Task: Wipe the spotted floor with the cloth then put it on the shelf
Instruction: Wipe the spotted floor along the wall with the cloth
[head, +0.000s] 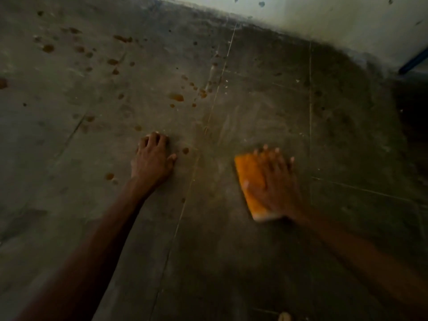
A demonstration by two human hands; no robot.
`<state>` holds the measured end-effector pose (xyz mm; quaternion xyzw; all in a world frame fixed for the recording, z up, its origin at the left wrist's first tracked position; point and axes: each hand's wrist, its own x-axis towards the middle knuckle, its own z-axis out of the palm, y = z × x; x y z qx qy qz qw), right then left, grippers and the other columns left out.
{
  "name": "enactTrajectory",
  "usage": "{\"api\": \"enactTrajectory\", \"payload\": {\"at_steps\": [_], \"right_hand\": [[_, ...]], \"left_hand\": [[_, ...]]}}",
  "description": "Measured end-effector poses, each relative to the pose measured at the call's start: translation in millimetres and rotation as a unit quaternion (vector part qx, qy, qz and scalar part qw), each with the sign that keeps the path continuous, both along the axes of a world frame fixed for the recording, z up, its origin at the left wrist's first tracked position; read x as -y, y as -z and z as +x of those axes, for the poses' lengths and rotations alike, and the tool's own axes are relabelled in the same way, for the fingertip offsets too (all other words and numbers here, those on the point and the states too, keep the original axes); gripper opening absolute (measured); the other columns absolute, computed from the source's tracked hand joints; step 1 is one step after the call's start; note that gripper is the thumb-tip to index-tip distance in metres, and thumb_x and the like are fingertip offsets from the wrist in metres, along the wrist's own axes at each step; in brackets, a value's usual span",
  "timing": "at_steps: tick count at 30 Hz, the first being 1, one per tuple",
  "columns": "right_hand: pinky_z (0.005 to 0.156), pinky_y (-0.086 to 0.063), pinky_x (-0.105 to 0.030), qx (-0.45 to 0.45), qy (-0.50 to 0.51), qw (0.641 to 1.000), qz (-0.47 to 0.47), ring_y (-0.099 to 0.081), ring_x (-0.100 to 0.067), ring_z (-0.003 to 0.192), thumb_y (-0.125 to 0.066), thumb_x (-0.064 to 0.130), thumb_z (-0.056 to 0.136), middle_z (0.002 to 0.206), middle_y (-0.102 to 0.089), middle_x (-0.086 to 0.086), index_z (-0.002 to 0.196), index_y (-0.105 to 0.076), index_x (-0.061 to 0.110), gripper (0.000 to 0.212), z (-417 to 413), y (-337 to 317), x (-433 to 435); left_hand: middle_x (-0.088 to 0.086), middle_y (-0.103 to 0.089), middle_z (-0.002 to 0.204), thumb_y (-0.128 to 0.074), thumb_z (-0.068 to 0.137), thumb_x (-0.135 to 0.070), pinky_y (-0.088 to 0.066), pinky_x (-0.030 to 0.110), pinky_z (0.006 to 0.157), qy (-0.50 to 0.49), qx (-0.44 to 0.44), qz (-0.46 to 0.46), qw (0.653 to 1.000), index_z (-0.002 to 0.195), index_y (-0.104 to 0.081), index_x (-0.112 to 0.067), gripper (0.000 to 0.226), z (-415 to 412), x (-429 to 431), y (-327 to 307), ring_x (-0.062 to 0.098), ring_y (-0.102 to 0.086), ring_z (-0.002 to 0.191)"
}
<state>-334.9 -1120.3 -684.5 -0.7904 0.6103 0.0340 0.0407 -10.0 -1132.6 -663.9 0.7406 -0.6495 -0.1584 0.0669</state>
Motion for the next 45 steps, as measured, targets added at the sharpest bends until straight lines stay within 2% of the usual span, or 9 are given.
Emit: {"api": "enactTrajectory", "payload": {"at_steps": [3, 10, 16, 24, 26, 30, 33, 37, 45], "right_hand": [[0.117, -0.009, -0.067, 0.033, 0.168, 0.985, -0.001, -0.014, -0.045, 0.148, -0.022, 0.079, 0.084, 0.163, -0.016, -0.020, 0.157, -0.014, 0.018, 0.096, 49.0, -2.2, 24.3], [0.120, -0.005, -0.059, 0.019, -0.239, 0.970, 0.042, -0.005, -0.027, 0.153, -0.037, 0.073, 0.086, 0.166, -0.012, -0.001, 0.157, -0.012, 0.034, 0.085, 9.1, -14.5, -69.2], [0.118, -0.012, -0.064, 0.063, 0.095, 0.993, -0.008, -0.024, -0.052, 0.143, -0.018, 0.069, 0.082, 0.154, -0.033, -0.028, 0.152, -0.033, 0.013, 0.091, 97.7, -4.5, 87.0], [0.122, -0.006, -0.054, 0.075, -0.325, 0.942, 0.026, -0.009, -0.029, 0.153, -0.034, 0.064, 0.089, 0.165, -0.017, -0.003, 0.157, -0.019, 0.031, 0.077, 116.3, -3.1, -58.5], [0.120, -0.008, -0.060, 0.048, -0.272, 0.961, 0.008, -0.014, -0.032, 0.151, -0.027, 0.063, 0.089, 0.163, -0.023, -0.007, 0.155, -0.020, 0.033, 0.072, 102.7, 4.1, -14.4], [0.114, -0.014, -0.069, 0.109, 0.098, 0.989, 0.014, -0.023, -0.049, 0.143, -0.017, 0.070, 0.080, 0.155, -0.032, -0.025, 0.151, -0.034, 0.018, 0.089, 183.7, -10.0, 88.1], [0.108, -0.021, -0.076, 0.075, -0.045, 0.996, -0.034, -0.031, -0.060, 0.136, -0.012, 0.069, 0.087, 0.149, -0.036, -0.034, 0.155, -0.027, 0.020, 0.085, 246.0, -12.0, 46.0], [0.117, -0.007, -0.066, 0.075, -0.312, 0.946, 0.043, -0.010, -0.041, 0.150, -0.034, 0.066, 0.091, 0.165, -0.012, -0.012, 0.155, -0.008, 0.044, 0.073, 214.9, -19.4, -65.6], [0.115, 0.000, -0.069, 0.061, -0.042, 0.997, -0.021, -0.009, -0.045, 0.149, -0.020, 0.069, 0.087, 0.164, -0.013, -0.015, 0.156, -0.022, 0.024, 0.082, 302.2, -4.5, 29.5]], "left_hand": [[0.017, -0.036, 0.143, -0.057, 0.090, -0.032, -0.032, 0.052, 0.108, -0.009, -0.001, -0.005, 1.000, 0.134, -0.041, -0.009, 0.052, -3.2, -1.7, 2.2, 0.040, -0.031, 0.132], [0.013, -0.036, 0.144, -0.050, 0.094, -0.032, -0.035, 0.050, 0.105, 0.002, 0.007, -0.004, 1.000, 0.134, -0.042, -0.012, 0.046, -9.7, -14.5, -9.1, 0.035, -0.036, 0.132], [0.010, -0.055, 0.121, -0.046, 0.092, -0.026, -0.041, 0.044, 0.090, -0.026, 0.045, -0.018, 0.998, 0.120, -0.053, -0.015, 0.031, -11.8, -18.2, -32.0, 0.034, -0.056, 0.111], [0.011, -0.054, 0.132, -0.051, 0.089, -0.030, -0.042, 0.047, 0.095, -0.134, -0.013, -0.011, 0.991, 0.136, -0.038, -0.019, 0.050, 63.8, -54.5, -55.1, 0.033, -0.051, 0.121], [0.011, -0.050, 0.136, -0.053, 0.089, -0.035, -0.041, 0.047, 0.097, -0.139, 0.010, 0.001, 0.990, 0.136, -0.038, -0.017, 0.052, 83.5, -65.7, -53.2, 0.032, -0.047, 0.125], [0.012, -0.043, 0.141, -0.052, 0.092, -0.036, -0.042, 0.050, 0.098, -0.137, 0.019, -0.024, 0.990, 0.140, -0.035, -0.014, 0.056, 121.7, -78.0, -34.4, 0.034, -0.043, 0.128], [0.011, -0.033, 0.150, -0.049, 0.091, -0.047, -0.035, 0.051, 0.106, -0.068, 0.063, -0.018, 0.996, 0.146, -0.028, -0.018, 0.066, 154.6, -70.4, -19.6, 0.035, -0.035, 0.135], [0.006, -0.012, 0.160, -0.013, 0.069, -0.086, -0.020, 0.049, 0.116, 0.033, 0.093, 0.095, 0.991, 0.152, -0.012, -0.027, 0.101, 194.7, -51.1, -19.9, 0.033, -0.013, 0.146], [0.002, 0.001, 0.162, -0.014, 0.070, -0.079, -0.005, 0.049, 0.118, 0.059, 0.047, 0.069, 0.995, 0.152, -0.001, -0.033, 0.095, 206.6, -58.2, 2.3, 0.028, 0.002, 0.148]]}}
